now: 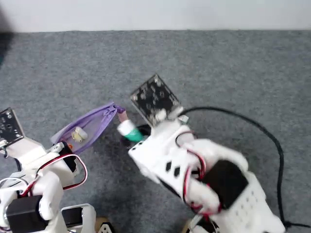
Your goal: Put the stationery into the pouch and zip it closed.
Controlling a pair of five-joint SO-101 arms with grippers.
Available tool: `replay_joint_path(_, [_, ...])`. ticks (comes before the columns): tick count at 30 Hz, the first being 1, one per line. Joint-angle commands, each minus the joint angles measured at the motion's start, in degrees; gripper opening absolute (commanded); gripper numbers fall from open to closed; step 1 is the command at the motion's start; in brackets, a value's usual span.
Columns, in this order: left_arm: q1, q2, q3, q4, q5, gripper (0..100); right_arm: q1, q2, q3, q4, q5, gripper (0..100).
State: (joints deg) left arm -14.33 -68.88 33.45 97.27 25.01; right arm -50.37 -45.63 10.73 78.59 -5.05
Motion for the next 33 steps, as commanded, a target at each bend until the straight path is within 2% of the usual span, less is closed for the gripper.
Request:
replay_joint_path(1, [-0.26,0.53,0.84,0.18,0.79,1,-3.56,-5.93,5.98,-13.05,-1.32,0.7])
replay_joint_path(9, [-0.35,0.53,0.84,0.18,0.79,1,-7.16,-10.86,20.04,-43.56,-0.79,0.8])
replay_joint_path(15, [-0.35,0.53,0.84,0.18,0.79,1,-7.78,-10.77,32.79,-63.87,4.84,0.8])
replay_joint_path(21, [-0.44,0.44,3.3,0.0,0.79,1,-7.78,-9.71,46.07,-82.77,6.24,0.8])
replay_joint_path(28, [-0.44,0.44,3.56,-0.09,0.79,1,-7.78,-3.03,46.95,-94.37,6.24,0.8])
replay_joint_path(33, [-0.44,0.44,3.56,-0.09,0.79,1,-7.78,1.54,46.95,-96.92,6.24,0.8])
